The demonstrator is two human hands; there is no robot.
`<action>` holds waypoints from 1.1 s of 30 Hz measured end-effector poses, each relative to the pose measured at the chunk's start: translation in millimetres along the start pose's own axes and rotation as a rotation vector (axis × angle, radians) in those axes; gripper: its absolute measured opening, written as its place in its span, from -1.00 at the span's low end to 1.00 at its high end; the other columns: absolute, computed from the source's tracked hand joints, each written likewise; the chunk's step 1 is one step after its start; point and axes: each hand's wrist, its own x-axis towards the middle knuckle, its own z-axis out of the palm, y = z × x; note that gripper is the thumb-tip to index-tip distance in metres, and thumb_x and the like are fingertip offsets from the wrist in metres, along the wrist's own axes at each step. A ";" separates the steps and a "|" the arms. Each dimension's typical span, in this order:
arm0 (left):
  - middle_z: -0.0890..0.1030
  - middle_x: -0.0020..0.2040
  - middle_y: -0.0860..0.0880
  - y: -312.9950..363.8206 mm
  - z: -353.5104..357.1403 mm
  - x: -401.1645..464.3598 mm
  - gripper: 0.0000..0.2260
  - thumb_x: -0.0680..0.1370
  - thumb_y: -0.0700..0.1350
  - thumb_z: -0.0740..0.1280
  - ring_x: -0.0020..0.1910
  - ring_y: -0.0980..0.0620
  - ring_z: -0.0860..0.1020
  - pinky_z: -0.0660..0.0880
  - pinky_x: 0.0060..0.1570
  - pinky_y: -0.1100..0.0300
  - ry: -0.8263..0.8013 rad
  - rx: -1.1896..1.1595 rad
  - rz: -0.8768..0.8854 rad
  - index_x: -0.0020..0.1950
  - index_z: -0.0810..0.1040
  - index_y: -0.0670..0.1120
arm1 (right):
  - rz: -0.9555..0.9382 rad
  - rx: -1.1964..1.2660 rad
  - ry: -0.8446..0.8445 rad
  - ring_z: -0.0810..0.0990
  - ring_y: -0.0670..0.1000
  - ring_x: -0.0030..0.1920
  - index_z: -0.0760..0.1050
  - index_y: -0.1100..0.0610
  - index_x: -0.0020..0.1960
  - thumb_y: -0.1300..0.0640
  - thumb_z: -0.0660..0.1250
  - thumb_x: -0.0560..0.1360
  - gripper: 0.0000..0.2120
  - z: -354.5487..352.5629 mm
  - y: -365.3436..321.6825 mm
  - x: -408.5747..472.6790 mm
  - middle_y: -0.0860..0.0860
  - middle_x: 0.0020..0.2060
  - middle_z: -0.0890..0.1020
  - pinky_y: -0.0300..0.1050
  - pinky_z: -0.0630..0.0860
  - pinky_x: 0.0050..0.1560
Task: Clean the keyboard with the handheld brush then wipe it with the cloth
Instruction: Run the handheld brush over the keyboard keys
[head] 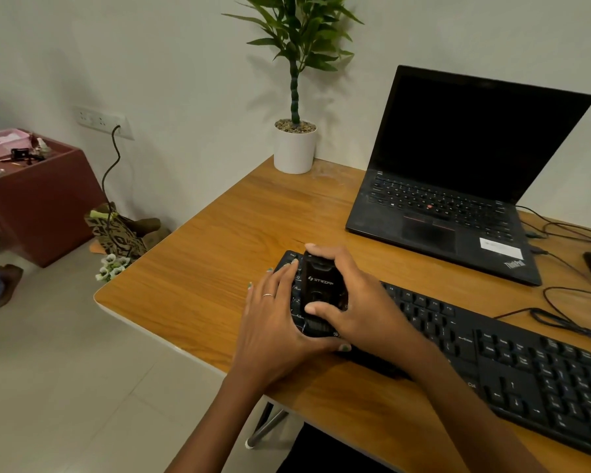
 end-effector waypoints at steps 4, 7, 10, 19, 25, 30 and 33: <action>0.27 0.45 0.12 -1.2 0.2 -0.6 0.13 0.10 0.58 0.31 0.44 0.05 0.20 0.26 0.37 -0.13 -0.010 0.007 -0.009 0.53 0.12 0.05 | 0.068 -0.099 -0.131 0.54 -0.12 0.04 0.12 -0.27 0.31 0.12 0.45 0.43 -0.33 -21.7 -0.4 2.9 -0.20 0.11 0.46 -0.21 0.58 -0.08; 0.29 0.42 0.14 -1.2 -1.0 -1.3 0.09 0.11 0.56 0.33 0.43 0.06 0.22 0.26 0.37 -0.13 -0.005 -0.003 -0.005 0.51 0.15 0.06 | 0.055 -0.175 -0.176 0.53 -0.12 0.04 0.11 -0.26 0.34 0.11 0.45 0.43 -0.31 -22.5 -8.1 7.4 -0.17 0.13 0.46 -0.17 0.58 -0.05; 0.39 0.30 0.15 -1.3 0.4 0.2 -0.06 0.17 0.49 0.37 0.34 0.09 0.32 0.31 0.33 -0.12 0.018 -0.024 0.016 0.42 0.27 0.05 | -0.029 -0.139 -0.114 0.52 -0.13 0.07 0.13 -0.27 0.36 0.13 0.44 0.43 -0.31 -0.5 -9.8 6.2 -0.20 0.17 0.47 -0.10 0.58 -0.01; 0.40 0.29 0.12 -2.1 0.9 0.7 -0.10 0.20 0.46 0.35 0.34 0.07 0.33 0.29 0.34 -0.15 0.017 -0.007 0.029 0.42 0.28 0.04 | -0.043 -0.116 -0.136 0.53 -0.12 0.03 0.10 -0.30 0.34 0.12 0.43 0.43 -0.30 0.6 -12.8 1.7 -0.14 0.17 0.48 -0.08 0.58 -0.04; 0.35 0.36 0.14 -2.5 1.2 -0.6 -0.02 0.17 0.51 0.34 0.42 0.08 0.25 0.16 0.43 -0.16 0.005 -0.013 0.016 0.46 0.22 0.05 | -0.046 -0.166 -0.065 0.51 -0.12 0.10 0.08 -0.30 0.35 0.12 0.43 0.44 -0.29 1.2 -11.3 3.9 -0.17 0.24 0.45 -0.06 0.56 0.04; 0.28 0.43 0.13 -2.0 -0.4 -0.8 0.08 0.12 0.55 0.34 0.43 0.09 0.19 0.20 0.42 -0.14 0.005 -0.008 0.005 0.51 0.15 0.06 | 0.002 -0.210 -0.035 0.48 -0.18 0.06 0.08 -0.29 0.36 0.09 0.43 0.44 -0.30 -10.3 -4.7 9.3 -0.20 0.19 0.45 -0.15 0.56 0.01; 0.22 0.48 0.12 -1.4 -0.7 -3.1 0.13 0.11 0.58 0.30 0.46 0.10 0.12 0.19 0.42 -0.15 0.002 -0.005 0.002 0.54 0.08 0.05 | 0.021 -0.162 0.026 0.49 -0.19 0.06 0.10 -0.29 0.36 0.10 0.43 0.44 -0.30 -9.0 0.3 7.2 -0.31 0.10 0.43 -0.22 0.54 -0.02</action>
